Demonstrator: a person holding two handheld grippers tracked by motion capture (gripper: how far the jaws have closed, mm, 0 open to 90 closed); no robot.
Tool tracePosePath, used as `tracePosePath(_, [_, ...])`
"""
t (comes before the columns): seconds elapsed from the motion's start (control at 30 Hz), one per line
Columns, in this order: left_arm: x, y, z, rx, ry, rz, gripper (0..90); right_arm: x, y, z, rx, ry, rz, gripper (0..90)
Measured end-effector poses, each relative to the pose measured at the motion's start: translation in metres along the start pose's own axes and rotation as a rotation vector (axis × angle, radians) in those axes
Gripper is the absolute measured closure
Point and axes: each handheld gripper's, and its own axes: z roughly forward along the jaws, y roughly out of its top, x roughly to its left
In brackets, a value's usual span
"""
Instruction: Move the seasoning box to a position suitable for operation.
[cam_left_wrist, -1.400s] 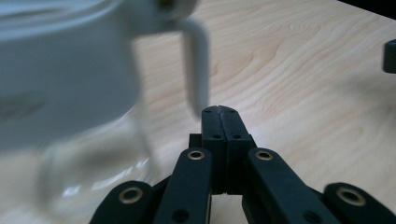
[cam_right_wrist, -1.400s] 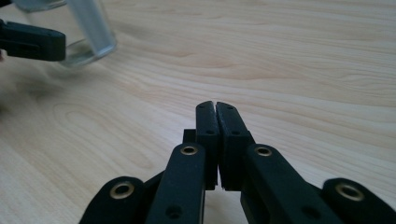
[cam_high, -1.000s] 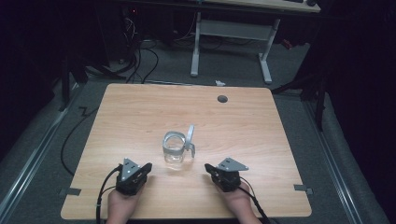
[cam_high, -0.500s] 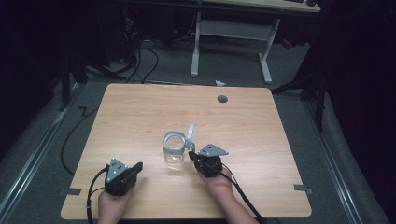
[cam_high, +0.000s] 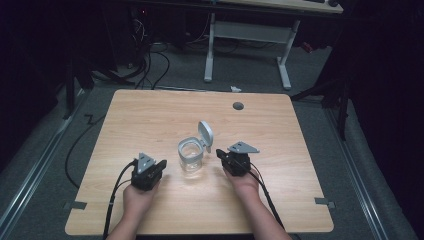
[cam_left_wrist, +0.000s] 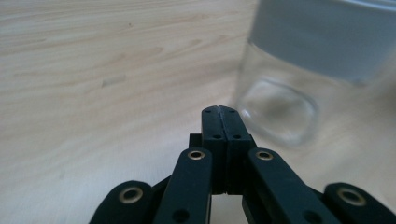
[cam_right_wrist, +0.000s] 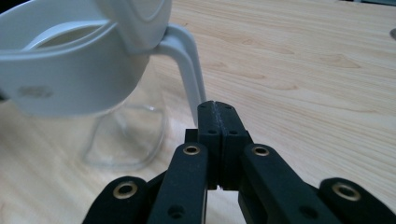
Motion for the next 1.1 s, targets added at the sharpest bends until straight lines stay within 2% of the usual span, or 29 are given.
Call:
tracePosePath(0.03, [0.001, 0.001, 0.011, -0.001, 0.006, 0.0, 90.0, 0.0, 0.0, 0.0, 0.0, 0.0, 0.0, 89.9])
tracePosePath(0.07, [0.002, 0.004, 0.034, 0.0, 0.008, -0.002, 90.0, -0.001, -0.004, -0.011, -0.007, 0.006, 0.0, 89.7])
tracePosePath(0.1, [0.002, 0.004, 0.034, 0.0, 0.008, -0.002, 90.0, -0.001, -0.004, -0.011, -0.007, 0.006, 0.0, 89.7])
tracePosePath(0.13, [0.0, 0.007, 0.052, -0.001, 0.003, -0.016, 90.0, 0.0, -0.009, -0.021, -0.005, 0.012, -0.005, 89.3])
tracePosePath(0.17, [0.0, 0.007, 0.052, -0.001, 0.003, -0.016, 90.0, 0.0, -0.009, -0.021, -0.005, 0.012, -0.005, 89.3])
tracePosePath(0.27, [-0.008, 0.011, 0.067, -0.002, -0.019, -0.027, 90.0, -0.001, -0.019, -0.039, -0.016, 0.014, -0.021, 88.7])
tracePosePath(0.5, [-0.021, 0.004, 0.057, 0.019, -0.053, -0.009, 90.0, -0.001, -0.027, -0.055, -0.044, 0.009, -0.022, 88.7])
tracePosePath(0.57, [-0.025, 0.002, 0.052, 0.017, -0.066, -0.016, 90.0, -0.001, -0.029, -0.058, -0.046, 0.003, -0.022, 88.7])
tracePosePath(0.6, [-0.031, -0.003, 0.043, 0.02, -0.084, -0.011, 90.0, -0.003, -0.031, -0.06, -0.043, -0.001, -0.015, 88.7])
tracePosePath(0.63, [-0.031, -0.003, 0.043, 0.02, -0.084, -0.011, 90.0, -0.003, -0.032, -0.061, -0.043, -0.006, -0.013, 88.7])
tracePosePath(0.67, [-0.039, -0.007, 0.034, 0.015, -0.099, -0.008, 90.0, -0.003, -0.033, -0.061, -0.041, -0.007, -0.01, 88.7])
tracePosePath(0.7, [-0.039, -0.007, 0.034, 0.015, -0.099, -0.008, 90.0, -0.003, -0.033, -0.061, -0.041, -0.007, -0.01, 88.7])
tracePosePath(0.73, [-0.044, -0.011, 0.027, 0.018, -0.115, -0.013, 90.0, -0.003, -0.033, -0.06, -0.037, -0.011, -0.005, 88.8])
tracePosePath(0.77, [-0.044, -0.011, 0.027, 0.018, -0.115, -0.013, 90.0, -0.003, -0.033, -0.06, -0.037, -0.011, -0.005, 88.8])
tracePosePath(0.87, [-0.053, -0.019, 0.018, 0.027, -0.134, 0.012, 90.0, -0.003, -0.033, -0.054, -0.028, -0.01, -0.009, 88.9])
tracePosePath(0.93, [-0.056, -0.024, 0.015, 0.031, -0.125, 0.021, 90.0, 0.002, -0.032, -0.045, -0.01, -0.004, -0.016, 88.9])
tracePosePath(1.1, [-0.058, -0.027, 0.013, 0.044, -0.128, 0.001, 90.0, 0.008, -0.029, -0.036, 0.007, 0.011, -0.033, 88.9])
